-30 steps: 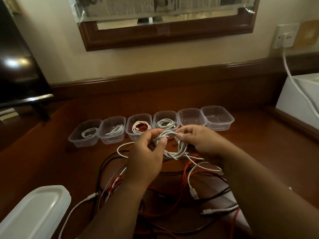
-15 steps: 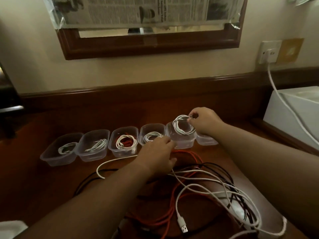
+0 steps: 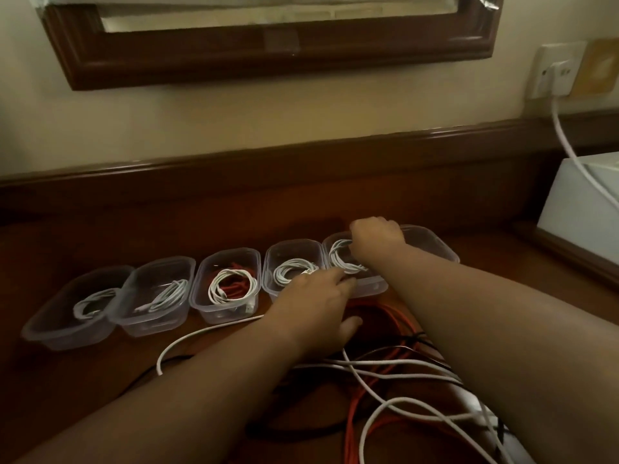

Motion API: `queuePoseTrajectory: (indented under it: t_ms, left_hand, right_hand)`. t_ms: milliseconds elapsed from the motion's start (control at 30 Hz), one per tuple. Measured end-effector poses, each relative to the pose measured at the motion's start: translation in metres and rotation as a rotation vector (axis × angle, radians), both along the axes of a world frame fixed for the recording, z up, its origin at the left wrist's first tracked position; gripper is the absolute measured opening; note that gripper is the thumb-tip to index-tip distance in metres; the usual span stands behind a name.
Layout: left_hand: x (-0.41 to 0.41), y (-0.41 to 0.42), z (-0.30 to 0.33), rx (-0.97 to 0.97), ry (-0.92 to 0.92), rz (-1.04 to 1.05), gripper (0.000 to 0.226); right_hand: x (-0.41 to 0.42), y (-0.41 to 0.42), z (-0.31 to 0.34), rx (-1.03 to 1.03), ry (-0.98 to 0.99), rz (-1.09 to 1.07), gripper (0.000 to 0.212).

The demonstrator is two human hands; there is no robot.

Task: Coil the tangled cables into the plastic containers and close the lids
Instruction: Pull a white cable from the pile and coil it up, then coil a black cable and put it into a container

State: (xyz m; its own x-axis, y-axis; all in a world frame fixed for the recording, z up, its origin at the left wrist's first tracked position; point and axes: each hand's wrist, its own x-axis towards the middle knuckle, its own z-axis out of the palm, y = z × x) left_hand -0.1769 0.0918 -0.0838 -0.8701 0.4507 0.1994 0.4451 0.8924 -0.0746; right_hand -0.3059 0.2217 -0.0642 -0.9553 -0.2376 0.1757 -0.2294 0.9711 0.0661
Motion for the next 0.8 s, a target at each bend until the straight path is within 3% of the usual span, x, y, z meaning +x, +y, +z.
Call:
queuePoseTrajectory:
  t_ms: [200, 367, 567, 700, 800]
  left_hand:
    - [0.012, -0.005, 0.007, 0.104, -0.057, -0.026, 0.060]
    - [0.047, -0.016, 0.019, 0.001, -0.044, 0.030, 0.038]
    - [0.083, -0.030, 0.012, -0.138, -0.235, 0.178, 0.039]
    - [0.097, -0.036, 0.003, -0.027, -0.188, 0.230, 0.017]
    - [0.114, -0.038, 0.002, 0.142, -0.082, 0.261, 0.014]
  right_hand:
    - [0.000, 0.006, 0.007, -0.116, -0.021, 0.033, 0.025]
    - [0.037, 0.021, 0.024, -0.355, -0.106, 0.102, 0.023]
    - [0.136, 0.029, 0.041, -0.332, -0.172, 0.245, 0.025]
    - [0.199, 0.028, 0.032, -0.291, -0.200, 0.272, 0.023]
    - [0.240, 0.027, 0.022, -0.274, -0.138, 0.311, 0.027]
